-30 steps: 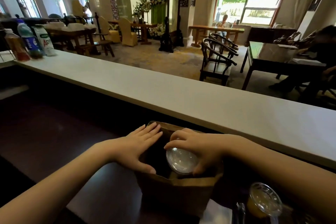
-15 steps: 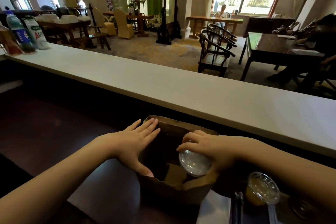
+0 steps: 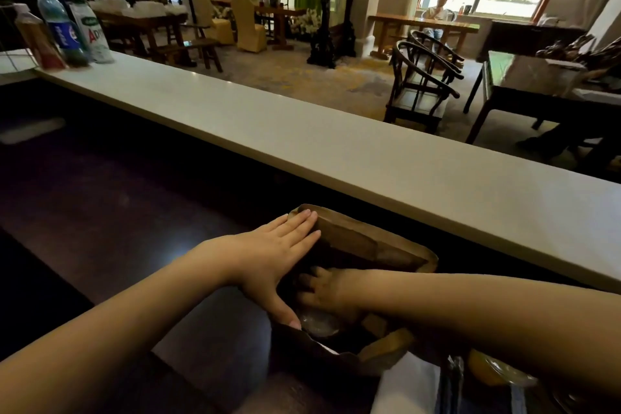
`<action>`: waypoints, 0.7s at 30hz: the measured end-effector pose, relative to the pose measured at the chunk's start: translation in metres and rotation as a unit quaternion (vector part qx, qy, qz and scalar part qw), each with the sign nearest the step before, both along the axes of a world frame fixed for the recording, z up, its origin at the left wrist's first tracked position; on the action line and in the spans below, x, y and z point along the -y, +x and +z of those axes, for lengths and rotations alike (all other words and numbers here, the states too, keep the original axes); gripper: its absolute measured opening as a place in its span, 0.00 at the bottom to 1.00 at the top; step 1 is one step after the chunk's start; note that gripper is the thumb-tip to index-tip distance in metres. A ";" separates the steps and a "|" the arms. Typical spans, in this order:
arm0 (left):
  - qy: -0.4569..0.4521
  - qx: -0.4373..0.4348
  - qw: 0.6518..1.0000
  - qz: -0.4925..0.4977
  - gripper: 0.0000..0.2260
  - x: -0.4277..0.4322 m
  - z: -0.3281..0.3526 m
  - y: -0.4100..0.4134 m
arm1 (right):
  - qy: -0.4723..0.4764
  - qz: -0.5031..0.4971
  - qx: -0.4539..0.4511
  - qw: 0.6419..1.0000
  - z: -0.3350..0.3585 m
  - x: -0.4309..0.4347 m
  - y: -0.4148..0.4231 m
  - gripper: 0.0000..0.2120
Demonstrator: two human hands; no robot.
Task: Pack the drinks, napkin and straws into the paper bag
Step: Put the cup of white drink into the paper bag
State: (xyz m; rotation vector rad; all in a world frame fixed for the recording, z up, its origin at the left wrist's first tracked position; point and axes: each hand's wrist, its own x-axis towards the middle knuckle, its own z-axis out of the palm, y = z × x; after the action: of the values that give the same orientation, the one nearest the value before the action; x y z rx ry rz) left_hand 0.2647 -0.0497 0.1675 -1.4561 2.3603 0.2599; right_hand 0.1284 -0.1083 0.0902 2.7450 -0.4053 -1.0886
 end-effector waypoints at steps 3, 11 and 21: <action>-0.002 -0.004 1.000 -0.004 0.54 0.000 -0.002 -0.001 | -0.001 -0.002 -0.015 1.000 -0.017 0.003 0.002 0.40; 0.007 -0.005 1.000 0.001 0.57 0.005 -0.005 0.001 | 0.032 0.024 -0.008 0.999 -0.029 0.010 0.018 0.39; 0.011 -0.027 0.999 0.017 0.54 0.008 -0.005 0.009 | 0.033 -0.008 0.032 0.999 -0.060 0.009 0.006 0.31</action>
State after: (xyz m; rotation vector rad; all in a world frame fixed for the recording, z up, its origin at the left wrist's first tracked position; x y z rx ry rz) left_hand 0.2735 -0.0575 0.1623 -1.4992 2.3691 0.3380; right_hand 0.1346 -0.1174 0.0304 2.8443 -0.4069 -1.0385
